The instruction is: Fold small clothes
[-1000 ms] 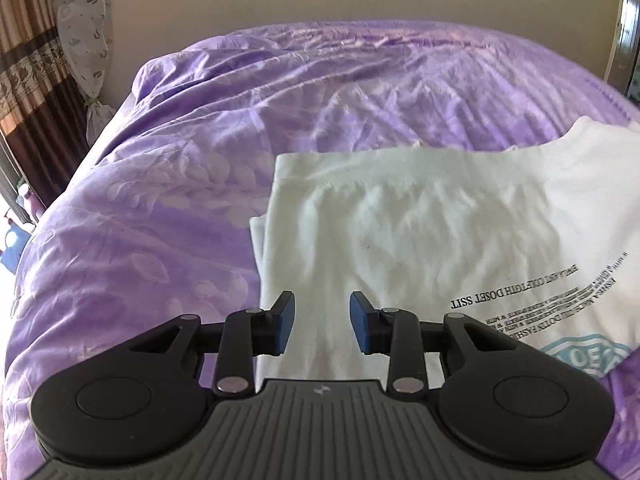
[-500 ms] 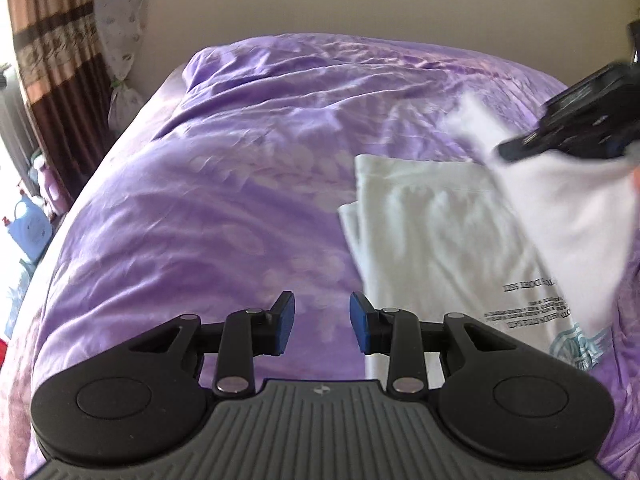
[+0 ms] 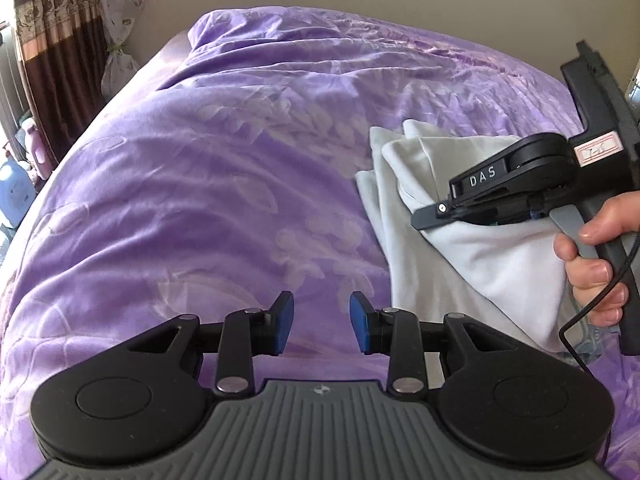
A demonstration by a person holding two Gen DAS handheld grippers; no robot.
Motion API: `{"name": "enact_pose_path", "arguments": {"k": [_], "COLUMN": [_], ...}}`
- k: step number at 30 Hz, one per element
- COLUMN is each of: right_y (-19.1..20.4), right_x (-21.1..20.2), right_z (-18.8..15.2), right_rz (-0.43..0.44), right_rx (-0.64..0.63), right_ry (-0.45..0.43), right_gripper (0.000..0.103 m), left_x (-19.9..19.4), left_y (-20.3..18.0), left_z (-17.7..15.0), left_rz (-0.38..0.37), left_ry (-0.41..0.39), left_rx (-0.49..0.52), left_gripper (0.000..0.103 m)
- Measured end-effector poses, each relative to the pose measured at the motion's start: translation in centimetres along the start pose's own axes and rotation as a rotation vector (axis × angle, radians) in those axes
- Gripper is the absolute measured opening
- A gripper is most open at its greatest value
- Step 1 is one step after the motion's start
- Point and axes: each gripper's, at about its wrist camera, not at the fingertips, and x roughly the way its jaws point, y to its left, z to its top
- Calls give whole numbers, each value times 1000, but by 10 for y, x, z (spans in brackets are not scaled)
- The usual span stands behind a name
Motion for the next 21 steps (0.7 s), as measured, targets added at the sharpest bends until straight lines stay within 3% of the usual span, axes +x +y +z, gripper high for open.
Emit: {"name": "enact_pose_path", "arguments": {"k": [2, 10, 13, 18, 21], "right_y": [8, 26, 14, -28, -59], "right_x": [-9, -87, -120, -153, -162], "right_z": [-1, -13, -26, -55, -78], "right_rz": [1, 21, 12, -80, -124], "right_rx": [-50, -160, -196, -220, -228], "right_ry": [-11, -104, -134, -151, -136], "right_gripper": [18, 19, 20, 21, 27], "left_x": [-5, -35, -40, -31, -6], "left_y": [-3, -14, -17, -20, -22], "left_z": [1, 6, 10, 15, 15], "left_rz": [-7, -139, -205, -313, -316], "left_ry": [-2, -38, -36, -7, 73], "left_rx": [-2, -106, -176, -296, -356], "left_gripper": [38, 43, 49, 72, 73]}}
